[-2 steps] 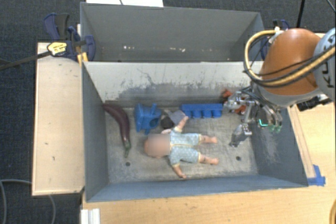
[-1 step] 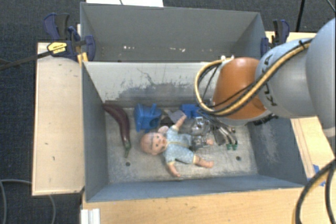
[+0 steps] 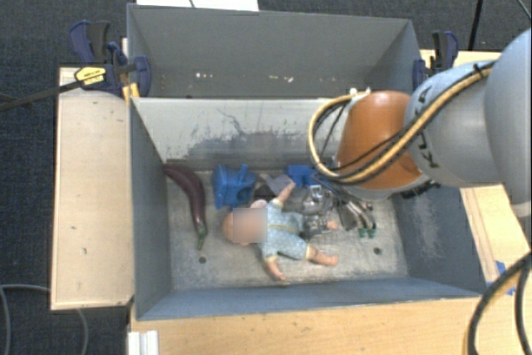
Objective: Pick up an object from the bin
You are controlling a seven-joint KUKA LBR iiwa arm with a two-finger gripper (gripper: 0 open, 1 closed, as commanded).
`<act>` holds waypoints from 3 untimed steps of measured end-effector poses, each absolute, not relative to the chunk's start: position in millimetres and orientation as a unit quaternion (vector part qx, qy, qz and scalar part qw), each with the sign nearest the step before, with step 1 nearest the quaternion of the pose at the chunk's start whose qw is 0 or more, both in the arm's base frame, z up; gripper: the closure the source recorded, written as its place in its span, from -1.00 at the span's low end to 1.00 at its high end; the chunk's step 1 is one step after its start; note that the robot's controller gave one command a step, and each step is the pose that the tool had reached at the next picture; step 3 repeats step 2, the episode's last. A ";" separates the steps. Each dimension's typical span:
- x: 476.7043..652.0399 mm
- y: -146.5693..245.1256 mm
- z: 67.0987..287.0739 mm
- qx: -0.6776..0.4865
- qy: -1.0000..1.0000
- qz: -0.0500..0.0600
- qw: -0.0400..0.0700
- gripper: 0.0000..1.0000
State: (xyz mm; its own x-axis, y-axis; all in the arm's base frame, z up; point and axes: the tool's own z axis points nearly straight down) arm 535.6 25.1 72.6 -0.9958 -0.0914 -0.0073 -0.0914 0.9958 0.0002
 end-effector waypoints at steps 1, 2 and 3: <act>530.2 21.0 115.2 -0.050 0.999 0.000 -0.003 1.00; 559.7 2.4 210.3 -0.062 0.998 0.000 0.001 1.00; 559.7 2.4 210.3 -0.062 0.998 0.000 0.001 1.00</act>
Offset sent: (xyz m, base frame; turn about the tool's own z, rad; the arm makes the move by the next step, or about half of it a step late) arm 0.0237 -0.0224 0.1376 -0.0321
